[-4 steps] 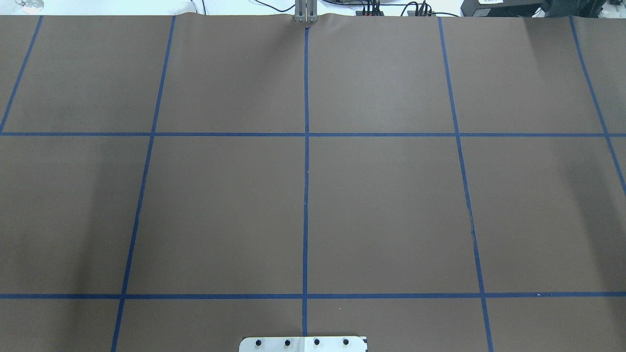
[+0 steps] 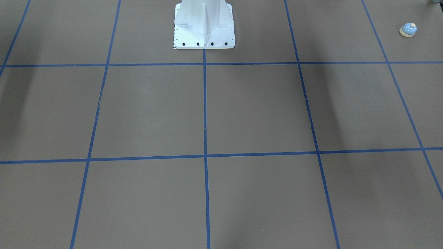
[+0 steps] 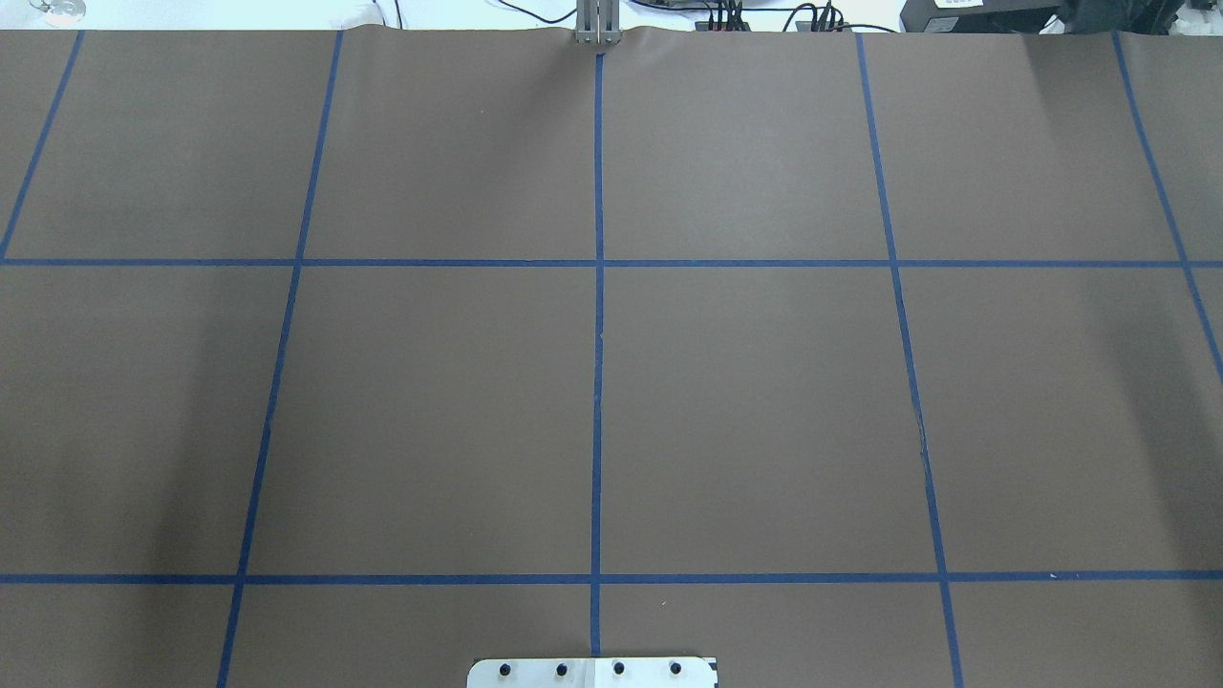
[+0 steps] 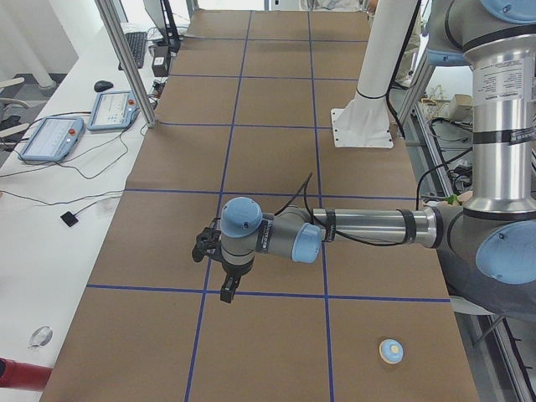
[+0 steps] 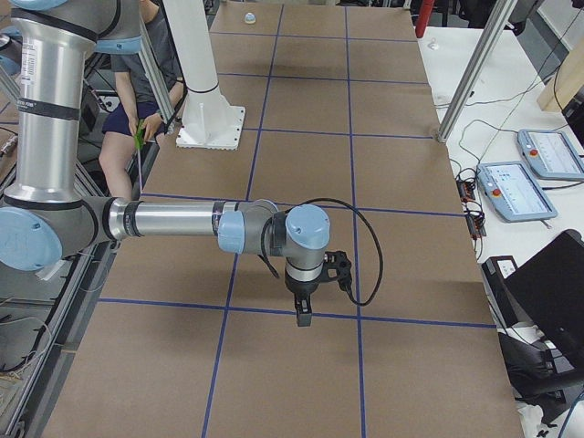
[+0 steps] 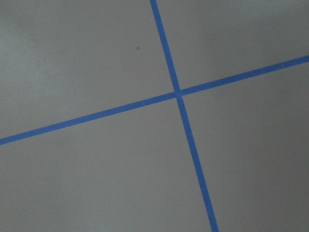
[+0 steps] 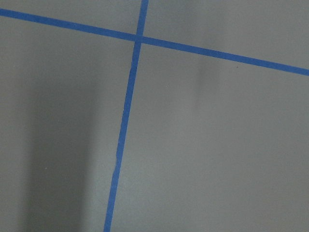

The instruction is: Place and press bell with both arms

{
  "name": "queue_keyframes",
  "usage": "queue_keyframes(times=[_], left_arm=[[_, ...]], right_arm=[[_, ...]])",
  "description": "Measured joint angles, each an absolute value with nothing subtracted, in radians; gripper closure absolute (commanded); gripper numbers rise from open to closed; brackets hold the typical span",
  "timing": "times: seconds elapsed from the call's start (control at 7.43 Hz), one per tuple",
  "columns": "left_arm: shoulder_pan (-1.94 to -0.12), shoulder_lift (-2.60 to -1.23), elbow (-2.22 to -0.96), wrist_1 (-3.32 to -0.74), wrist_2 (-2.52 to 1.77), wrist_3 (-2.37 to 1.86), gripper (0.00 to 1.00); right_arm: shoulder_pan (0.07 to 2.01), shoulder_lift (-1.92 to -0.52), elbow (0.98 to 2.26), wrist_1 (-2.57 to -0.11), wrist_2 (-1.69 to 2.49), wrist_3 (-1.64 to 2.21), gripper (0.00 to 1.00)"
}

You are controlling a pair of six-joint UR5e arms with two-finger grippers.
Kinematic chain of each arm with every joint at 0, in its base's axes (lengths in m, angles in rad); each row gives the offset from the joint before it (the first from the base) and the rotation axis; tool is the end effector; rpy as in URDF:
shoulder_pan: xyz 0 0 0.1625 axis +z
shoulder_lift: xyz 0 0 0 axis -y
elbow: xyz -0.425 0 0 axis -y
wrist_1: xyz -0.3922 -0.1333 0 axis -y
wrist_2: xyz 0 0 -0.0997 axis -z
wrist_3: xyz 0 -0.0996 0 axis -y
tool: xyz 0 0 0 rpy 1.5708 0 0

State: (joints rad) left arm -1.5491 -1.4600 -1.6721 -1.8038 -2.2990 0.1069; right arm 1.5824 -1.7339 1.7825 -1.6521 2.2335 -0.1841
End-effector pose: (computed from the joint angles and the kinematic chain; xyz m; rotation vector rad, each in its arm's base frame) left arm -0.0570 -0.4602 0.6390 0.2446 0.7165 0.2038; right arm 0.0769 -0.4189 0.6445 0.0334 -0.6632 -0.1553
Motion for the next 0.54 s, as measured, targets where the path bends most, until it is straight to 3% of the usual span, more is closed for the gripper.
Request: queue_keyframes(times=[0.54], left_arm=[[-1.547, -1.493, -1.684, -1.925, -2.293, 0.102, 0.0]], right_arm=[[1.582, -1.733, 1.783, -1.652, 2.238, -0.183, 0.0]])
